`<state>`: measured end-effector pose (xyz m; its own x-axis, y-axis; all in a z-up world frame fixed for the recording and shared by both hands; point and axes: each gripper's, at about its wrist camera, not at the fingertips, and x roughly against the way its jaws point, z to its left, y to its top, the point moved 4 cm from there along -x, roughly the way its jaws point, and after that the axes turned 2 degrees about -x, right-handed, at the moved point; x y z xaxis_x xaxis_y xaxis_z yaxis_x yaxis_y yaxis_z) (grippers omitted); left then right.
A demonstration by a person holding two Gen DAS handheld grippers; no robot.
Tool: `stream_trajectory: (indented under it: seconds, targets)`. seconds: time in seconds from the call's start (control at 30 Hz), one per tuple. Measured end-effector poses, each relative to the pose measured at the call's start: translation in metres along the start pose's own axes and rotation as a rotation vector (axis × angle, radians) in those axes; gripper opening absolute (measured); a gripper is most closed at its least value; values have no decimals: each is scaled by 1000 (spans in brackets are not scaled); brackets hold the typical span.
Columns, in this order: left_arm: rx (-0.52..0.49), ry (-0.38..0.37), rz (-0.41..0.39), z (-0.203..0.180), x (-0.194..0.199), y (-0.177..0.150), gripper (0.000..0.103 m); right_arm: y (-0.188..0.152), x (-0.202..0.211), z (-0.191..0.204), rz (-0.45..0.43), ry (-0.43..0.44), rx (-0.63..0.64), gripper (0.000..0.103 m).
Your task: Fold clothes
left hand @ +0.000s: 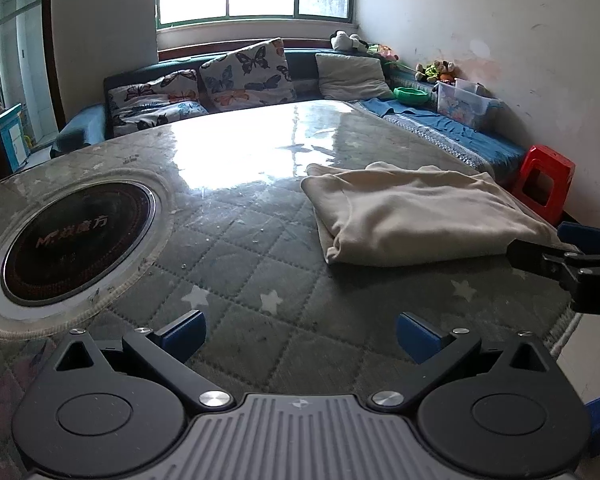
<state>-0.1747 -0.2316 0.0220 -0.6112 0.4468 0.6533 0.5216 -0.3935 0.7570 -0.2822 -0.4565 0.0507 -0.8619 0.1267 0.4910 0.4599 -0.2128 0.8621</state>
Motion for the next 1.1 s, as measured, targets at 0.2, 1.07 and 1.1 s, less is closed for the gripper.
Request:
stream_trajectory:
  seconds: [0.2, 1.07, 1.1]
  targets:
    - [-18, -10, -17, -12, 6, -9, 103, -7, 6, 5, -7, -6, 11, 103]
    - [-108, -68, -10, -34, -8, -4, 103, -14, 14, 4, 17, -101, -5, 103]
    - [-109, -74, -5, -35, -10, -4, 103, -13, 13, 3, 15, -106, -6, 103]
